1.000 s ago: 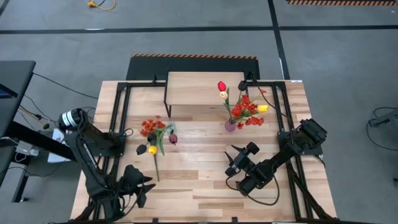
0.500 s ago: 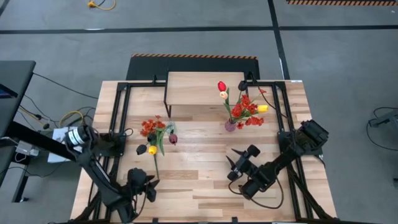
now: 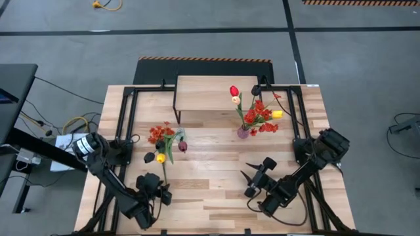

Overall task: Pick and place flowers into a vace then onto a shelf
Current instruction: Put the red flower into the transparent vase

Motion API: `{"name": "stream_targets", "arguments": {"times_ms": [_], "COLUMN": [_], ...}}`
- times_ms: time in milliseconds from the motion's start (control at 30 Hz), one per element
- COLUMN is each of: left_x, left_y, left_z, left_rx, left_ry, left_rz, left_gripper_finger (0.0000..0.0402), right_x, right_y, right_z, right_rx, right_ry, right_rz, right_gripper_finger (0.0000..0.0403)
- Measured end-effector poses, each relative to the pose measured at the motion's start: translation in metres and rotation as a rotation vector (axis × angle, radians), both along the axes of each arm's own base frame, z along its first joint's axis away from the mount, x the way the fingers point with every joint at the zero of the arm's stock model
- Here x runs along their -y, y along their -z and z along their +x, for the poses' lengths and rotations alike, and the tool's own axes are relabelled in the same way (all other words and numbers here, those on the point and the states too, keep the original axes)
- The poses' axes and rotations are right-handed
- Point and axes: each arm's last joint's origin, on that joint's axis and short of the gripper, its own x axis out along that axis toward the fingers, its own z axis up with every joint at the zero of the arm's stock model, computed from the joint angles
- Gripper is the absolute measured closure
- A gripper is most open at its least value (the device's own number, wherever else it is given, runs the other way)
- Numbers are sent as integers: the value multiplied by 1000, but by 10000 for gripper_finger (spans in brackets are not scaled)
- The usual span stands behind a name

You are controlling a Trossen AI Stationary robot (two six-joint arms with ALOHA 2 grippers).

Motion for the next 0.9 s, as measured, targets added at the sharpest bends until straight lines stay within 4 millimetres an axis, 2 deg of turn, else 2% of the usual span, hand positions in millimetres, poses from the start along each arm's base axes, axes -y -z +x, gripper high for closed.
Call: {"name": "stream_targets", "arguments": {"times_ms": [367,533,767,900], "left_x": [-9,-11,-10,-11], "left_y": [2,10,16,16], "left_z": [11,16,19,19], "left_rx": [-94,-185,-172,-169], "left_ry": [-51,-66,-73,-78], "left_rz": [-45,-76,-64,-67], "left_gripper_finger": [239,239,239,255], "right_x": [-4,-4,-4,-4], "right_y": [0,1,1,1], "right_z": [-4,-3,-3,-3], "right_rx": [-5,-14,-15,-15], "right_ry": [-21,-21,-21,-21], "right_rz": [11,18,17,17], "right_gripper_finger": [223,222,225,225]}}
